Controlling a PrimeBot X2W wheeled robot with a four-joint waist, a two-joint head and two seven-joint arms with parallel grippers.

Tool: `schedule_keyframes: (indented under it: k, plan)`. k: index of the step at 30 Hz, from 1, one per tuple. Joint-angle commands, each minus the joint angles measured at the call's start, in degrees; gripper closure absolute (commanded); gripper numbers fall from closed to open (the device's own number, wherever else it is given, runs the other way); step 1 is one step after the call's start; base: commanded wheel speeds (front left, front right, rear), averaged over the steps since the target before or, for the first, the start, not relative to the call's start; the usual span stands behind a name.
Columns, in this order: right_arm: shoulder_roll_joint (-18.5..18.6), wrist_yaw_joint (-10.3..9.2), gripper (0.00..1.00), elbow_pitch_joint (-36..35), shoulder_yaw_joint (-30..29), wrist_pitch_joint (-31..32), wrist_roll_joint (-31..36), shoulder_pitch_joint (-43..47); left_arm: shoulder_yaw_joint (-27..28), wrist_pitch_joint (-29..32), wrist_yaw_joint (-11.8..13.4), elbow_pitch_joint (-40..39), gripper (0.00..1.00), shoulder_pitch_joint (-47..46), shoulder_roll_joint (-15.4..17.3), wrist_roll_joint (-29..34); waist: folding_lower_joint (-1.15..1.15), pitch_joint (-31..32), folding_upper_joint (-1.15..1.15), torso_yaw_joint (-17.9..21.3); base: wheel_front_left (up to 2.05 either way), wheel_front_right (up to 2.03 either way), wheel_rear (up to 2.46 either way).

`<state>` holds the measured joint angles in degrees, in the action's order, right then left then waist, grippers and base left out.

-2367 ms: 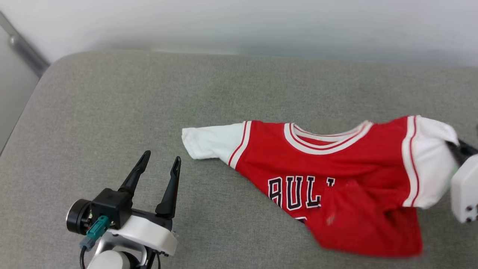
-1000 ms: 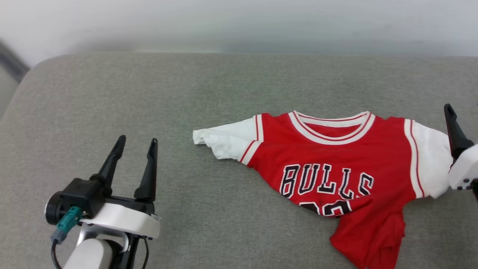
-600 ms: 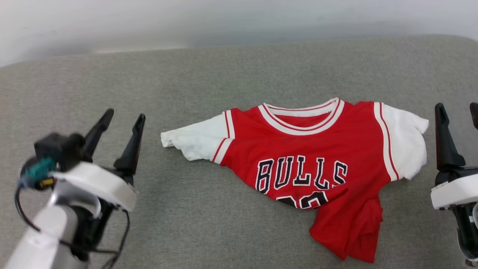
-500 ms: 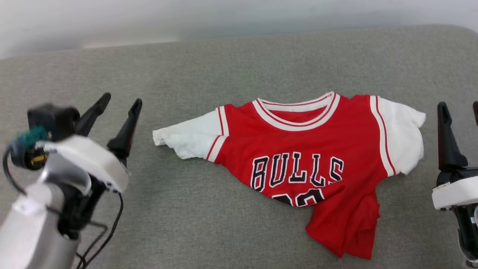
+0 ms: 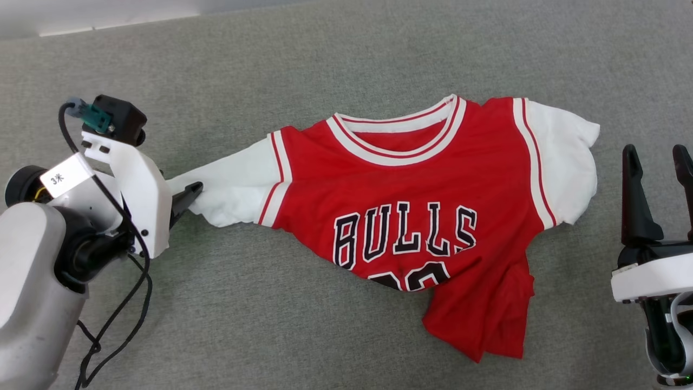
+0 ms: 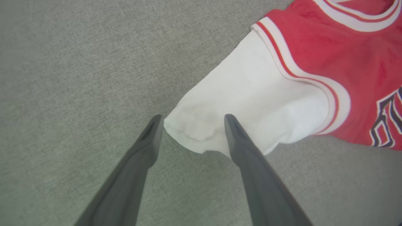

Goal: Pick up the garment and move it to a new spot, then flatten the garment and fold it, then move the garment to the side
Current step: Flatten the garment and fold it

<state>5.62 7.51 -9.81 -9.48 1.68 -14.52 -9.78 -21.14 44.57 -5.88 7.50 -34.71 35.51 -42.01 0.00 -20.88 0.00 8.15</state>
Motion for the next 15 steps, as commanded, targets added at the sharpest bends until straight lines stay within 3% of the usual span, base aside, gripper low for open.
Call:
schedule_keyframes:
  k: [1,8,15]
  plan:
    - [-0.17,-0.04,0.00,0.20,0.28,-0.64,0.51,-1.00,-0.21,0.20,0.09,0.79,0.00,-1.24,0.67,0.80,0.00,-0.91,0.00,0.71,0.00,0.00,0.00]
    - [-0.03,-0.04,0.00,1.09,1.40,-1.18,0.26,-1.52,-3.90,1.58,-0.36,4.68,0.00,-2.12,2.47,4.84,0.00,-2.18,0.00,1.56,0.00,0.00,0.00]
    - [1.04,-0.04,0.00,1.35,2.77,-1.79,-0.51,-1.77,-7.84,2.98,-1.42,5.94,0.00,-0.75,1.97,3.39,0.00,-2.78,0.00,1.84,0.00,0.00,0.00]
